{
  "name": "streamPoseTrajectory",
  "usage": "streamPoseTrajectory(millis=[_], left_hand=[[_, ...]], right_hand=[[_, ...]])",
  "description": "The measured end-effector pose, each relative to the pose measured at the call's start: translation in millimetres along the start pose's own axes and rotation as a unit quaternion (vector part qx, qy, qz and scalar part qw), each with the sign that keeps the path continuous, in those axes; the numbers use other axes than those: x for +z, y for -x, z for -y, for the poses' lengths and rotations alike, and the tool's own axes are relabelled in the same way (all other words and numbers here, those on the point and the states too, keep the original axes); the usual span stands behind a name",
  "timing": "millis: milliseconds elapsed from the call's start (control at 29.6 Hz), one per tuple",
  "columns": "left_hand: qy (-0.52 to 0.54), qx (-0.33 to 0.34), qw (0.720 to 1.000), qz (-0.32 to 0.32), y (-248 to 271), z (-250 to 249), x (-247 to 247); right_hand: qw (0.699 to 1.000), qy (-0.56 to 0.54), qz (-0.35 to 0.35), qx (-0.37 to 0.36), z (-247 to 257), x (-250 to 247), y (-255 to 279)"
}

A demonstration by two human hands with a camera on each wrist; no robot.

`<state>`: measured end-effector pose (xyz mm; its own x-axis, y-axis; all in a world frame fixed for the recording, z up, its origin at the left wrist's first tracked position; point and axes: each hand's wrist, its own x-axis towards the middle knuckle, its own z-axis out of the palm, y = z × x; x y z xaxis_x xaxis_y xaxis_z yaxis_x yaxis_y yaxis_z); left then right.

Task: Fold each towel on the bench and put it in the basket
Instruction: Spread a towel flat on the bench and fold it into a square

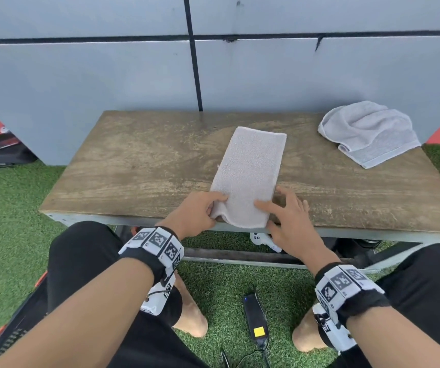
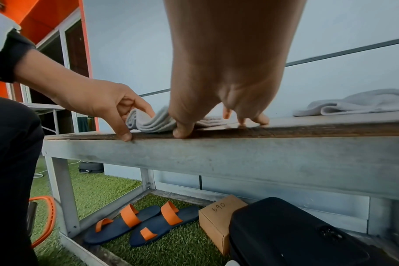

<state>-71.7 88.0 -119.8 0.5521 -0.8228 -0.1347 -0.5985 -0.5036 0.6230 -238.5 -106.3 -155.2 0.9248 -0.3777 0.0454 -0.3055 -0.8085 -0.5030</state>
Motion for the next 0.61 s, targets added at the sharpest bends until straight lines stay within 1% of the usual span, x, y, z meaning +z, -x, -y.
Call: streamPoseTrajectory(millis=[101, 135, 202, 236, 270, 337, 371, 439, 540, 607], left_hand=[[-0.002, 0.027, 0.999, -0.034, 1.6, 0.0, -4.0], [0.002, 0.034, 0.999, -0.036, 1.6, -0.4, -5.3], [0.021, 0.043, 0.999, -0.018, 2.3, -2.2, -7.3], [0.028, 0.049, 0.998, -0.006, 2.6, -2.9, -8.1], [0.027, 0.054, 0.998, 0.005, 3.0, -4.0, -8.4], [0.013, 0.067, 0.998, 0.005, 2.9, -8.6, -8.1], [0.019, 0.064, 0.998, 0.000, 2.0, -11.3, -8.2], [0.069, 0.037, 0.997, -0.001, 0.1, -17.2, -8.5], [0.156, 0.001, 0.988, 0.004, -2.8, -20.5, -8.9], [0.187, -0.025, 0.982, -0.003, -5.7, -18.3, -8.2]], right_hand=[[0.994, -0.100, -0.044, -0.009, -4.2, -5.9, -2.0], [0.991, -0.120, -0.059, -0.015, -3.5, -8.9, -3.4], [0.985, -0.145, -0.092, -0.031, -0.4, -16.5, -5.1], [0.981, -0.166, -0.094, -0.037, 4.0, -21.9, -5.0], [0.975, -0.201, -0.082, -0.036, 7.4, -26.0, -4.1], [0.959, -0.275, -0.052, -0.029, 12.0, -32.1, -1.9], [0.954, -0.293, -0.048, -0.026, 14.2, -35.0, -0.7], [0.950, -0.310, -0.046, -0.015, 18.7, -41.4, 1.6], [0.941, -0.336, -0.046, -0.004, 20.0, -46.8, 3.6], [0.940, -0.337, -0.052, 0.008, 17.8, -46.4, 1.0]])
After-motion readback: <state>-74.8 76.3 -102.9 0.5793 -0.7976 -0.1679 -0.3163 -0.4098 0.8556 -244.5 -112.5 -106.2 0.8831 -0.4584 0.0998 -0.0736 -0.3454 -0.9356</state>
